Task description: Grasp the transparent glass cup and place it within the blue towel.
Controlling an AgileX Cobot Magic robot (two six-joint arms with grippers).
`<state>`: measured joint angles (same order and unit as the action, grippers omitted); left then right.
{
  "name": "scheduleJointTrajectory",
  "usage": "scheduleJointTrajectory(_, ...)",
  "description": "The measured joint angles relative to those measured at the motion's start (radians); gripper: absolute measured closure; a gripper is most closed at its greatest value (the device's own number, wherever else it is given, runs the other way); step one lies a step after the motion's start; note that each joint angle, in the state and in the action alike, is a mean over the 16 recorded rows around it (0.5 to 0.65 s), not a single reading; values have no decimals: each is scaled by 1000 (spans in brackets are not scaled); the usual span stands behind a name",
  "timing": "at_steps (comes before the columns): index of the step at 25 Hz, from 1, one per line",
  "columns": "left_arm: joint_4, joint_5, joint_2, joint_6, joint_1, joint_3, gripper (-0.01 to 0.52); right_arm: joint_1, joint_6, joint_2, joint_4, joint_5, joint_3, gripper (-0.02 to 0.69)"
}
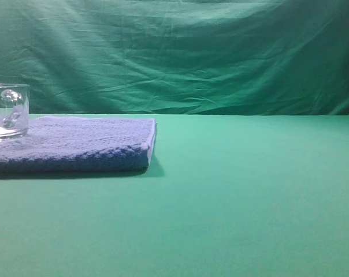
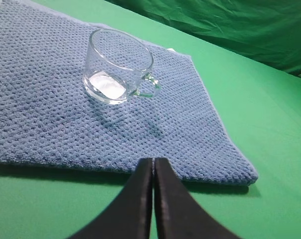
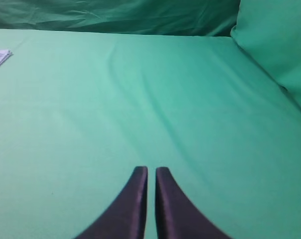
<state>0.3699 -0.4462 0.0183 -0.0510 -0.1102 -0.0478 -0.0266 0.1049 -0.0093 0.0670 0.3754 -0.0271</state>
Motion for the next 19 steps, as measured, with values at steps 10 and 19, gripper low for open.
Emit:
scheduleJointTrajectory(10,0,0,0,0,0,0,514,0,1,0,0,2,0,617)
scheduleJointTrajectory(19,0,0,0,0,0,0,514,0,2,0,0,2,0,617)
